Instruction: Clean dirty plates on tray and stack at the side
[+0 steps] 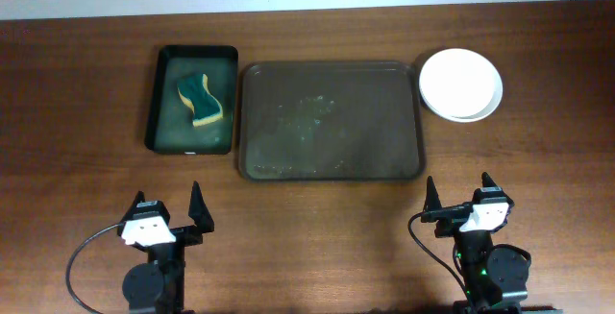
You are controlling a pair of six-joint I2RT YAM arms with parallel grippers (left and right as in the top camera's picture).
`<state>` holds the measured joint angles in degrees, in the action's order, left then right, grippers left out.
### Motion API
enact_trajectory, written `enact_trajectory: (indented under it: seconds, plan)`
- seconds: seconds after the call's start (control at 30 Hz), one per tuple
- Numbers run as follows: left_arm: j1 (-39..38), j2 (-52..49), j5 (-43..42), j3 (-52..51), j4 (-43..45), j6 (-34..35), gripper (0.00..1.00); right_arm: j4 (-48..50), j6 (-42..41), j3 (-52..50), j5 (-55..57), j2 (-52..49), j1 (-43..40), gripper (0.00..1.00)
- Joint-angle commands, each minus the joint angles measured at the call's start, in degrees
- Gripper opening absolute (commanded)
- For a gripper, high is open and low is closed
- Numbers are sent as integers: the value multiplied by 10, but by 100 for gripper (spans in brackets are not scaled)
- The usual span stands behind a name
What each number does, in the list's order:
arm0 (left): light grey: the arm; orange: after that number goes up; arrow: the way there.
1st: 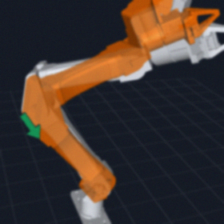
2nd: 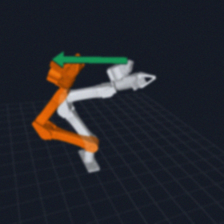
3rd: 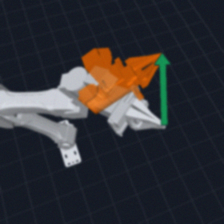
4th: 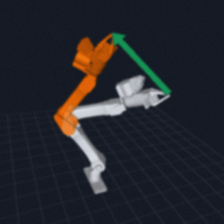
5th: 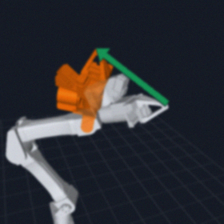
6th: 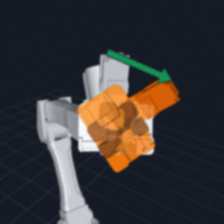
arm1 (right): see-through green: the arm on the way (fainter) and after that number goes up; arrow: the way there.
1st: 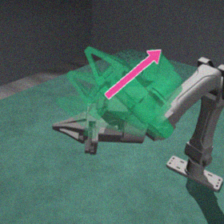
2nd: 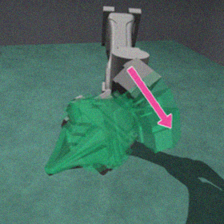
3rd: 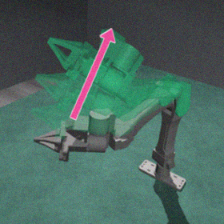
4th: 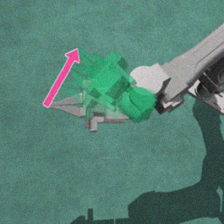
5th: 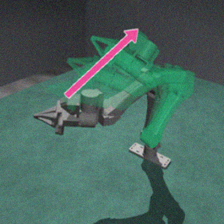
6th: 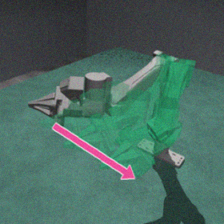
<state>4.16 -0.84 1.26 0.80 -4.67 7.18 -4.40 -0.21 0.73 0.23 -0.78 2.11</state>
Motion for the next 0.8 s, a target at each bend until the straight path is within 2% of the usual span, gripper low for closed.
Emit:
enact_trajectory:
  seconds: [0.0, 0.17, 0.77]
  plan:
    - [0, 6, -16, -3, -2, -47, 99, -2, 0, -4, 9, 6, -3, 98]
    - [-17, 6, -15, -3, -2, -108, 100, -3, 0, -4, 9, 6, -3, 98]
    - [-18, 6, -15, -3, -1, -107, 99, -2, 0, -4, 9, 6, -3, 99]
